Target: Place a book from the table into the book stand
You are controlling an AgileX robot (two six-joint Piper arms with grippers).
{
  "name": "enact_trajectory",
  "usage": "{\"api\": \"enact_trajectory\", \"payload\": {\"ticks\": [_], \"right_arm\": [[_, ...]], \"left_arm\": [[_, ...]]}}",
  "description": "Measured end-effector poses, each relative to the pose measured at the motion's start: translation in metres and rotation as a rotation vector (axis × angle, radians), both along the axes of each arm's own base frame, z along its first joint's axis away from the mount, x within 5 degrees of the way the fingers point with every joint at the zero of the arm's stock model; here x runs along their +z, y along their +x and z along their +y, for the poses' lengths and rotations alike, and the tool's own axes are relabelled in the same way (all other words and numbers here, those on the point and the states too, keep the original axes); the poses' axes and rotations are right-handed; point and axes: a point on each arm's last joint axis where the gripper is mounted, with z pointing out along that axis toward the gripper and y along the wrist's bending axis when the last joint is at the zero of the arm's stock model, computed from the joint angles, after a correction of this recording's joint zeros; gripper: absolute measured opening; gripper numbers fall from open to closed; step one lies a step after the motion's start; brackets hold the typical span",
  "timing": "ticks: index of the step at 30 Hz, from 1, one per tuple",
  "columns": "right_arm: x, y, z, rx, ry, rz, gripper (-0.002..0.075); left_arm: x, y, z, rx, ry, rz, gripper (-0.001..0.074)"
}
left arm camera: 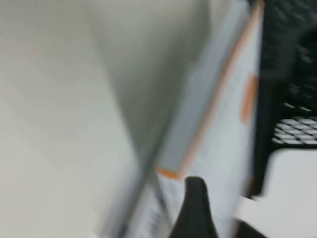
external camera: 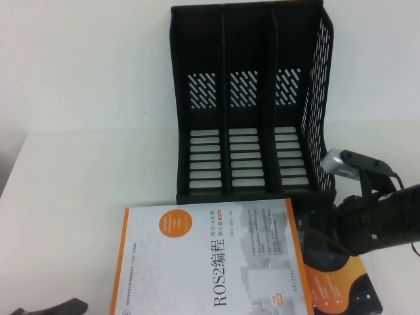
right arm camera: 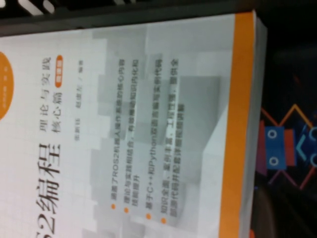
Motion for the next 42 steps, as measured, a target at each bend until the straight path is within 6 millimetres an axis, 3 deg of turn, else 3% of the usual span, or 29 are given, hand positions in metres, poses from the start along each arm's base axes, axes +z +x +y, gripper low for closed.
{"api": "enact_trajectory", "payload": {"ticks": [5, 14, 24, 34, 42], "right_arm": [[0.004, -0.001, 0.000, 0.005, 0.005, -0.008, 0.0002], [0.003, -0.004, 0.000, 0.037, 0.001, 0.006, 0.0002], [0.003, -0.005, 0.001, 0.053, 0.000, 0.012, 0.0002], [0.003, -0.006, 0.001, 0.063, 0.001, 0.019, 0.0002], [0.008, -0.011, 0.002, 0.101, 0.009, 0.035, 0.0002]], "left_arm": [[-0.011, 0.006, 0.002, -0.059, 0.172, 0.038, 0.0496], [-0.026, 0.016, -0.004, -0.251, 0.334, 0.113, 0.0496], [-0.024, 0.043, -0.015, -0.391, 0.314, 0.161, 0.0495], [-0.025, 0.046, -0.015, -0.402, 0.332, 0.164, 0.0495], [-0.011, 0.054, -0.015, -0.422, 0.252, 0.078, 0.0495]]}}
